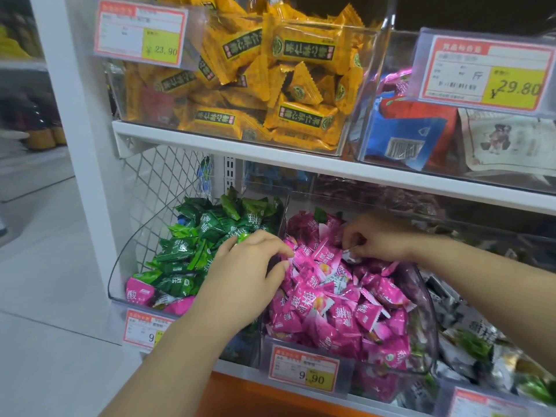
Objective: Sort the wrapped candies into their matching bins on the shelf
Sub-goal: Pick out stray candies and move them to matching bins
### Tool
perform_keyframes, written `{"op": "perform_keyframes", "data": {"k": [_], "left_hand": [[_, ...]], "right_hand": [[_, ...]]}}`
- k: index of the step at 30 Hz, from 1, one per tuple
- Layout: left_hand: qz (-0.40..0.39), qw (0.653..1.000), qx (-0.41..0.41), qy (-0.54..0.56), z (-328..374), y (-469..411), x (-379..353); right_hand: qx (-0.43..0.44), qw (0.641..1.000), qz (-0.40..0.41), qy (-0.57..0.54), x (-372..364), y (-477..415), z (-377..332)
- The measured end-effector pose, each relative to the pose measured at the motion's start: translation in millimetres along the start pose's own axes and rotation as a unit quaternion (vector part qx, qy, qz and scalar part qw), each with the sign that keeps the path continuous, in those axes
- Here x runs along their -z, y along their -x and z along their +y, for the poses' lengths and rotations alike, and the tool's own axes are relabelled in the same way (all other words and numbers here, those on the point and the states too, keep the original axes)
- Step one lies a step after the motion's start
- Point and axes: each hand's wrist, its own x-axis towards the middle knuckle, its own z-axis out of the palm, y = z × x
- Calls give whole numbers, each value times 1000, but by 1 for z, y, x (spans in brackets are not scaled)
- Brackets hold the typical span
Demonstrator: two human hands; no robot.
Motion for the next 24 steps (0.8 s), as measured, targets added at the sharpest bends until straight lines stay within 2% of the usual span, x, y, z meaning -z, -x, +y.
{"op": "perform_keyframes", "data": {"k": [3,8,11,14,16,18,22,24], "left_hand": [[1,1000,3,-8,2,-1,0],[21,1000,-4,4,12,-1,-1],[31,993,5,118,22,0,-2],[31,967,29,251,32,1,-4],[32,954,37,296,35,1,-4],[30,954,33,296,35,2,-5],[31,964,39,261,31,1,-7],[49,964,47,256,28,0,-5]], "right_hand": [[8,992,33,-118,14,16,-6],[40,966,90,-239,32,33,-24],[55,936,120,-326,41,41,-40],[74,912,112,-387,40,47,-53],[84,895,108,-424,37,51,-59],[89,883,105,-448,32,54,-65],[78,881,84,-459,25,53,-62],[53,910,37,-410,25,52,-51]]}}
